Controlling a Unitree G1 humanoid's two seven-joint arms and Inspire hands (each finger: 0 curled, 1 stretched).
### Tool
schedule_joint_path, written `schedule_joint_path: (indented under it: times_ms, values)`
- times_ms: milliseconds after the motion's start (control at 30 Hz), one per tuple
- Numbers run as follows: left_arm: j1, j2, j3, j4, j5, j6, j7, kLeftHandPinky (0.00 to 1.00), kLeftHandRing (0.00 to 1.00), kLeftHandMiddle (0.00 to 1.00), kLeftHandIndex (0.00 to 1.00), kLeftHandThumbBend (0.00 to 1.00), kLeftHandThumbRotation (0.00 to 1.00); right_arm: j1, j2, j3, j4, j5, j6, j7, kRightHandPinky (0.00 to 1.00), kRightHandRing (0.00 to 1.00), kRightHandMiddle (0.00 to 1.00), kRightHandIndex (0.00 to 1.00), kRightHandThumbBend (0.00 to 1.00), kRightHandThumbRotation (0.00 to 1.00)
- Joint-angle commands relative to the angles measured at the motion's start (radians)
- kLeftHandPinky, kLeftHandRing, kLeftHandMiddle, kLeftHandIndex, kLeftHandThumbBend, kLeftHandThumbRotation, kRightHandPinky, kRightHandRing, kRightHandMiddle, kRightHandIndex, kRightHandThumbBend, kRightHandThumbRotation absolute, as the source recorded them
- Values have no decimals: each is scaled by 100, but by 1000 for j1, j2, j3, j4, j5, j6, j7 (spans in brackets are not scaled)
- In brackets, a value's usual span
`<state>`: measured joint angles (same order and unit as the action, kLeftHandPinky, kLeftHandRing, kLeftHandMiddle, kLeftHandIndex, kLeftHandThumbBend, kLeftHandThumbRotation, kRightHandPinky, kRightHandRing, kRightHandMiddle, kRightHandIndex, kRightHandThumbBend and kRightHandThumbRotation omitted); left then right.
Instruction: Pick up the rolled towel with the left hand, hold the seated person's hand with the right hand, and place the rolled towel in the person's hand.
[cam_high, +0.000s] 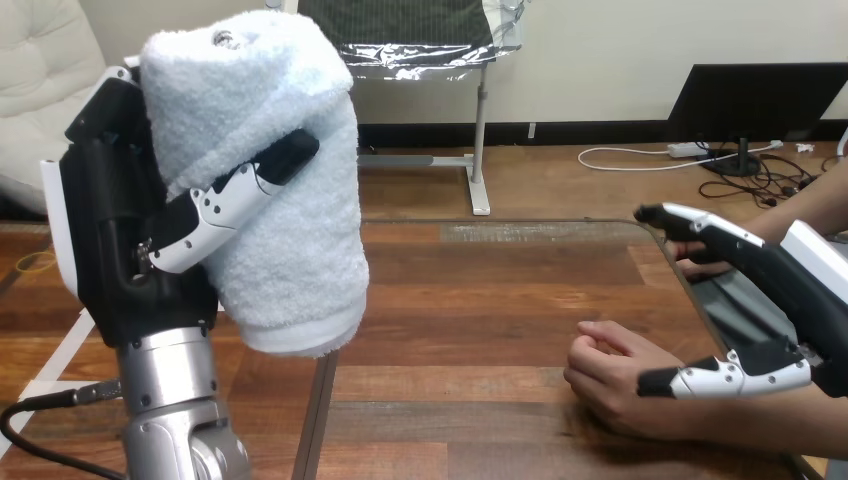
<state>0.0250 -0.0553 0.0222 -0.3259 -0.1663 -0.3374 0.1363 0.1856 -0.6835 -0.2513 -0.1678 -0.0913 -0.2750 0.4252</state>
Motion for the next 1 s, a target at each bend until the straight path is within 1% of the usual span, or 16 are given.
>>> schedule_joint_path:
  times_ms: [0,200,333,567,733,967]
  values:
    - [-50,-24,8,6,-8,-31,-12,18,26,33,37,48,0,-83,-70,-27,8,-19,23,19,88,89,90,90,100,20]
    - [-50,-23,11,13,-12,-36,-16,19,26,33,37,51,0,-98,-114,-16,22,-56,53,46,88,89,89,90,100,20]
    - [-51,-22,12,17,-16,-42,-20,19,26,33,38,52,0,-106,-126,-9,33,-65,61,59,86,88,89,90,100,19]
    - [-49,-27,10,16,-26,-36,-19,19,26,33,38,55,0,-124,-151,14,76,-83,48,87,85,87,88,89,100,18]
    - [-48,-27,10,17,-24,-37,-18,19,26,33,38,56,0,-134,-157,26,102,-97,36,95,85,86,87,89,100,17]
    - [-48,-23,11,23,-24,-46,-24,19,26,33,38,56,0,-136,-158,39,109,-132,51,94,84,85,86,87,100,12]
